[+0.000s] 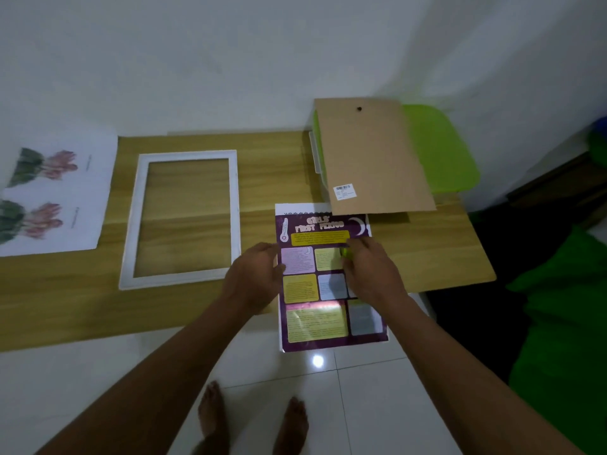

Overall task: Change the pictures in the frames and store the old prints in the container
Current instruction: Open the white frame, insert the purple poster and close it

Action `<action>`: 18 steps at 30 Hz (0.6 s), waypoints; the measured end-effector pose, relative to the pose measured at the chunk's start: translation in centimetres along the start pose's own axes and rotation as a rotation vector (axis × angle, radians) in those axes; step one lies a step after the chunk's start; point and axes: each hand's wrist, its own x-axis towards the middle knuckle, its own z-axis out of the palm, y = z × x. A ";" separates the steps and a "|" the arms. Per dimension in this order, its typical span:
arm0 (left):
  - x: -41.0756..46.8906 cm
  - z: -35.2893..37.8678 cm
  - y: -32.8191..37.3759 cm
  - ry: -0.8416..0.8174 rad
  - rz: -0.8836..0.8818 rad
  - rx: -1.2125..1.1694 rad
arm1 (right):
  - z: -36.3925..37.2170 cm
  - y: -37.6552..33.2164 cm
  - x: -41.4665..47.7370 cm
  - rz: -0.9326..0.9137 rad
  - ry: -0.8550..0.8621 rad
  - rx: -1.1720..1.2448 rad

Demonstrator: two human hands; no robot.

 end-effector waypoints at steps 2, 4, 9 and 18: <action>-0.4 -1.8 -0.9 0.009 -0.041 0.039 | -0.5 -2.3 0.5 -0.043 -0.030 -0.018; -1.0 -3.9 -2.5 0.037 -0.096 0.042 | -0.9 -5.6 1.2 -0.095 -0.057 -0.029; -2.3 -9.9 -7.9 0.103 -0.198 0.050 | -1.1 -14.9 3.6 -0.188 -0.112 -0.100; -5.6 -20.6 -25.8 0.155 -0.347 0.029 | 4.2 -34.1 8.3 -0.218 -0.137 -0.019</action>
